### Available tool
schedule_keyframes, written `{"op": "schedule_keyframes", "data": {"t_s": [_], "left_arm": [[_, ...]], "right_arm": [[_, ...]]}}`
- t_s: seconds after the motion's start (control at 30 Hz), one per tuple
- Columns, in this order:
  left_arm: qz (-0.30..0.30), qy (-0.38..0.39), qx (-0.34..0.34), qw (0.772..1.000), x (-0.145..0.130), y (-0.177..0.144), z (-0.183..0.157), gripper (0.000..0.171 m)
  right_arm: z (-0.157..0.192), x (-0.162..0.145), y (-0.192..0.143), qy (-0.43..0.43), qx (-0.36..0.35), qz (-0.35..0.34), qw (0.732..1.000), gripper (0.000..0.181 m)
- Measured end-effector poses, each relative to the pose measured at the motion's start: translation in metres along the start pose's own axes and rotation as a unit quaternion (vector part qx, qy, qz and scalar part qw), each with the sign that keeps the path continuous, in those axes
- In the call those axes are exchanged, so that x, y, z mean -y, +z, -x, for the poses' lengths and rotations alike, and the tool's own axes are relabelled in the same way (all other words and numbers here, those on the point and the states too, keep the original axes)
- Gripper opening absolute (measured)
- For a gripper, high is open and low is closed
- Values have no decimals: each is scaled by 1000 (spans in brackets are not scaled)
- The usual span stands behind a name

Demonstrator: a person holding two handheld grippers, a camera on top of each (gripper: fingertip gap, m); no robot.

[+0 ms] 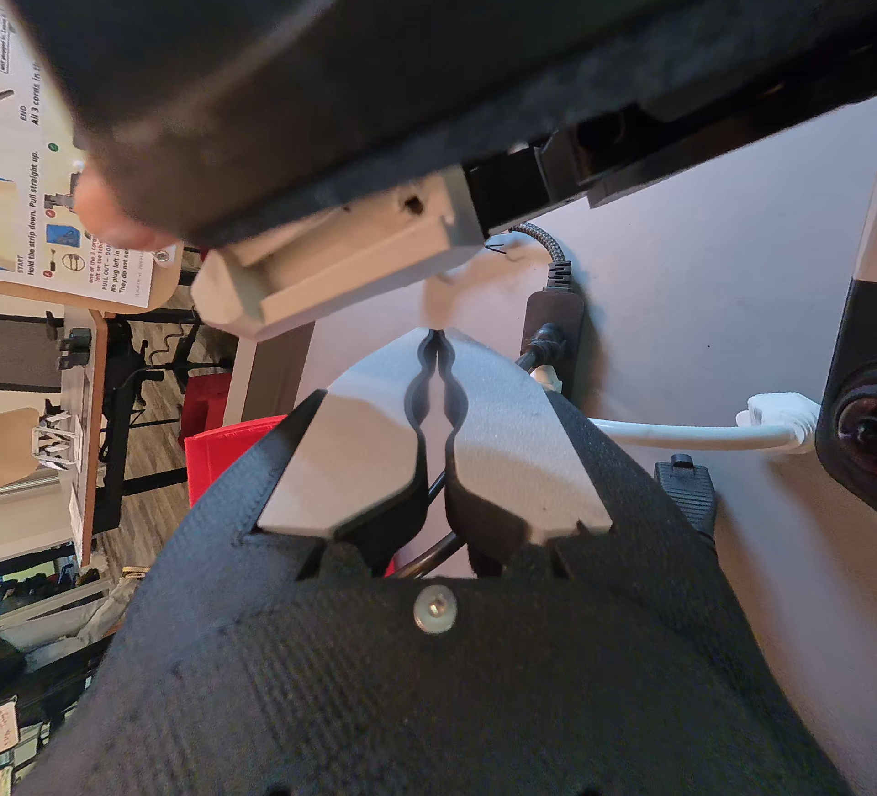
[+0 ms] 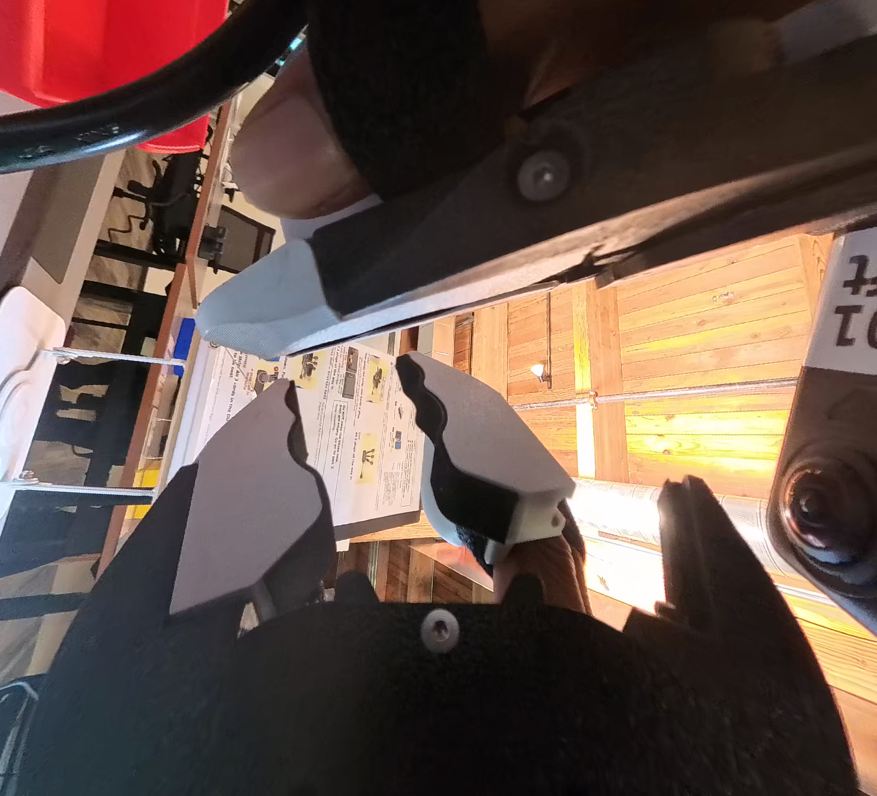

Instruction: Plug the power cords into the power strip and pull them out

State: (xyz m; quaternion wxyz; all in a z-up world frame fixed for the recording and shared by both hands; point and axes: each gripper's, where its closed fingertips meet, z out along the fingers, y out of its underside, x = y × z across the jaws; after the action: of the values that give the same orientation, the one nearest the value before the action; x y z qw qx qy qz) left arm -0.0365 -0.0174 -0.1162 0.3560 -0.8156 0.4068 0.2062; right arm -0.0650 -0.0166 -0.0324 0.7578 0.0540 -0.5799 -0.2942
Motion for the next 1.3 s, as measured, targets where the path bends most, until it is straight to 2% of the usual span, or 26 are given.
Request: {"op": "schedule_keyframes", "data": {"t_s": [0.83, 1.3], "left_arm": [[4, 6, 8, 1000, 1, -1, 4, 0], [8, 5, 9, 1000, -2, -1, 5, 0]], "right_arm": [[0, -2, 2, -2, 10, 8, 1000, 101], [1, -5, 2, 34, 4, 20, 999, 100]]}}
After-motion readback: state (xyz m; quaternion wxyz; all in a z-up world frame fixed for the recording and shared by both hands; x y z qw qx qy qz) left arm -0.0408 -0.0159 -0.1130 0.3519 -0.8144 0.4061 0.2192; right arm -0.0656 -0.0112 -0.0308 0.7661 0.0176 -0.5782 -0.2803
